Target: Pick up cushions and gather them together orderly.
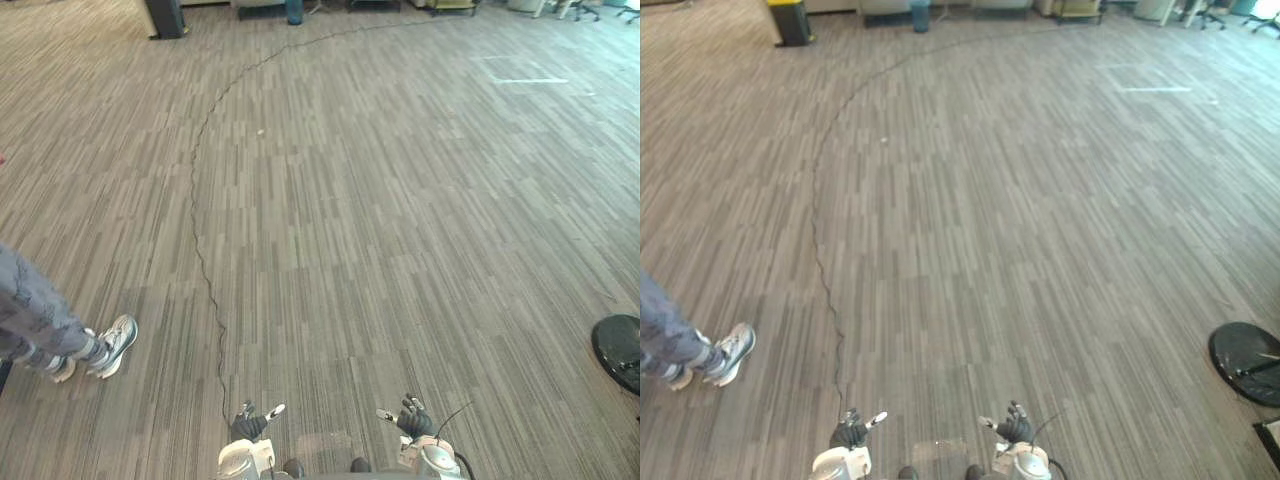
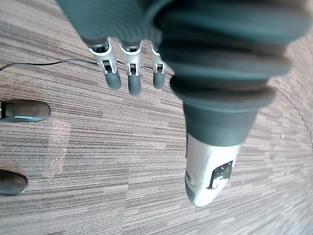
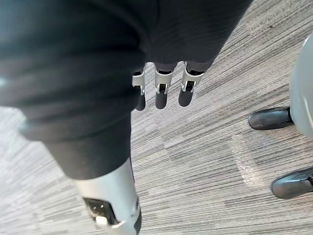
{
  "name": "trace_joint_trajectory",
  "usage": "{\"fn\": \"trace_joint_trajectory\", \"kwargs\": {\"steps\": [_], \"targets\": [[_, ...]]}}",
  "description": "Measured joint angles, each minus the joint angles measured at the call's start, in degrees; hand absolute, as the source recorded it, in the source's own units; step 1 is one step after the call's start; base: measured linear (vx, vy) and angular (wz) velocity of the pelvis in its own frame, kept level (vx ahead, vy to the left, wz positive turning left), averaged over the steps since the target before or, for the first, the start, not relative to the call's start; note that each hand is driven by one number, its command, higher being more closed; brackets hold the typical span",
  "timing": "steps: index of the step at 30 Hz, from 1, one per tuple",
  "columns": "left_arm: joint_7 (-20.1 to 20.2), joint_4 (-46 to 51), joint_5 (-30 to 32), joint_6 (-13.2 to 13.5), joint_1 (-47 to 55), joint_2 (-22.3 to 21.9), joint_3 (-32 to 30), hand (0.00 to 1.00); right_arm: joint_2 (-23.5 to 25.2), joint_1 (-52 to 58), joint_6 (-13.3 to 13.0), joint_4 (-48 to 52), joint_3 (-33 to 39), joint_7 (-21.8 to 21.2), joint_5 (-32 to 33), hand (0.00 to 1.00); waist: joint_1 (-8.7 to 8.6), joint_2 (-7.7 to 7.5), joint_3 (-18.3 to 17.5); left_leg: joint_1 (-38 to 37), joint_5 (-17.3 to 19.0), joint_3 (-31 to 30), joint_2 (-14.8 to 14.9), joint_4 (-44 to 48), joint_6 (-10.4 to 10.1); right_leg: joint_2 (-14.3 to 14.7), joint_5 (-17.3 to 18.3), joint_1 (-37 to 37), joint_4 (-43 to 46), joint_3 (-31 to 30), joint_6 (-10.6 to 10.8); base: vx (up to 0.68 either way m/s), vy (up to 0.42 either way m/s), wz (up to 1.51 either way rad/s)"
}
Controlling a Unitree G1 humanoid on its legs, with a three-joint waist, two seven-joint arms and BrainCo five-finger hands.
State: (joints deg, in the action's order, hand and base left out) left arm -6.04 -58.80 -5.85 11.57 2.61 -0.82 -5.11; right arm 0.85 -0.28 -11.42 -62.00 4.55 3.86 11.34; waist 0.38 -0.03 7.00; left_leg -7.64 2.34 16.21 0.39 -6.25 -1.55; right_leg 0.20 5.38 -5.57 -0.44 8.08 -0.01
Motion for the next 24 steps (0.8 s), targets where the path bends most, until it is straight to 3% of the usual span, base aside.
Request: {"fn": "trace_joint_trajectory", "kwargs": {"steps": [8, 24], "targets": [[1.4, -2.5, 1.4, -0.8, -1.6, 1.3, 2.2, 0.0, -1.1, -0.2, 0.0, -1.9, 5.3, -1.6, 5.0, 0.0, -0.12, -0.57, 0.3, 0.6, 0.0, -1.5, -0.2, 0.3, 0.0, -0.2, 0.0, -0.4, -0.9, 1.1, 0.0, 0.02, -0.023, 0.08], [1.7, -4.3, 5.6, -1.2, -2.3, 2.3, 5.1, 0.0, -1.4, 0.1, 0.2, -2.1, 8.5, -1.7, 5.6, 0.0, -0.73, -0.4, 0.5, 0.7, -0.6, -4.0, -0.8, 0.0, 0.5, -0.7, 0.4, -0.8, -0.4, 3.1, 0.7, -0.03, -0.016, 0.07]]}}
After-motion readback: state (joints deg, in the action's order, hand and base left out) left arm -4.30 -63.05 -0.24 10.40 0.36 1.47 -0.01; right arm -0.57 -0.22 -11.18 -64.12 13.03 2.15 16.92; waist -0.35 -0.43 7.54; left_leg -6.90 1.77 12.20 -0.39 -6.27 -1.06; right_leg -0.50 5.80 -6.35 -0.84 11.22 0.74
